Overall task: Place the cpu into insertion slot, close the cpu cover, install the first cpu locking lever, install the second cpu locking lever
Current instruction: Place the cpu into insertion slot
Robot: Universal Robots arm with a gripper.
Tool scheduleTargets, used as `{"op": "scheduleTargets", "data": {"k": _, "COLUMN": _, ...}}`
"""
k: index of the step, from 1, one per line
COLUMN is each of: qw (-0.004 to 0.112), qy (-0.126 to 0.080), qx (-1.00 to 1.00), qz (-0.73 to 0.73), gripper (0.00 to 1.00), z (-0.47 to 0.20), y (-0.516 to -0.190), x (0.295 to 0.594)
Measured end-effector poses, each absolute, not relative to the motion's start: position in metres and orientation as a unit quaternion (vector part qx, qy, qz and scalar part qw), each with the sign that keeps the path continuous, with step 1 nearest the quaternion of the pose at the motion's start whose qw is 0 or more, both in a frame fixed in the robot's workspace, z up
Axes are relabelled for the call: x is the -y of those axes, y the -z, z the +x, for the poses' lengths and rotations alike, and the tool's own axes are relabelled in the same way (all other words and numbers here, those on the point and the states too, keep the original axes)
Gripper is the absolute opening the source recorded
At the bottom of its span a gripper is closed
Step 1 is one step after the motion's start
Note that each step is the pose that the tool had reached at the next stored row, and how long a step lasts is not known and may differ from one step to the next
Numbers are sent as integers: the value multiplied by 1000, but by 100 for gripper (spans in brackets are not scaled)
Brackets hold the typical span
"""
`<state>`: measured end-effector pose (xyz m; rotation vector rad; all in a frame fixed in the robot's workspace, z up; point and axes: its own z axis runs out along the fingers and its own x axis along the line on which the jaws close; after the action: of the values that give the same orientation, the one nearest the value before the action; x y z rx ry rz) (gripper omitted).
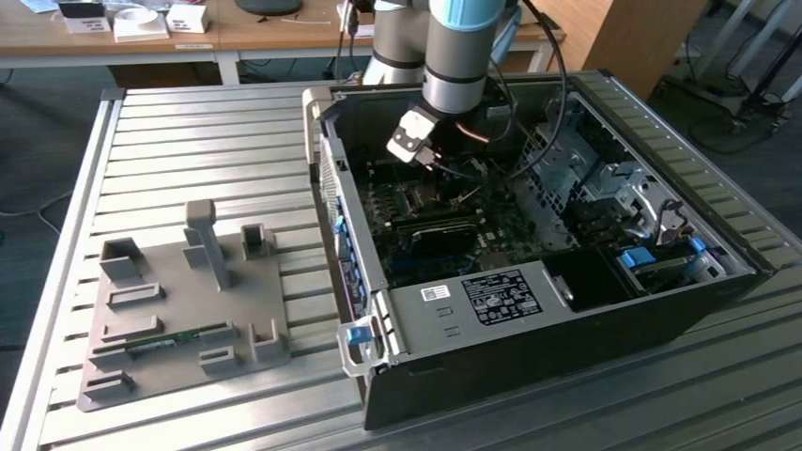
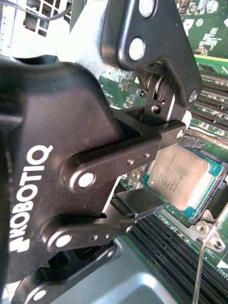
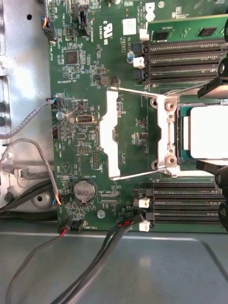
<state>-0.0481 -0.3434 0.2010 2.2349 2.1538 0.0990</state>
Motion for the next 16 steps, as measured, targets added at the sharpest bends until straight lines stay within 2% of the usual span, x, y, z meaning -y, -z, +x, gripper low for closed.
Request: {"op": "scheduleTargets", "data": {"k": 16, "qw": 18, "qy": -32, "qx": -693, "qz": 720, "gripper": 62, "z": -48, "y": -220, "x": 343}}
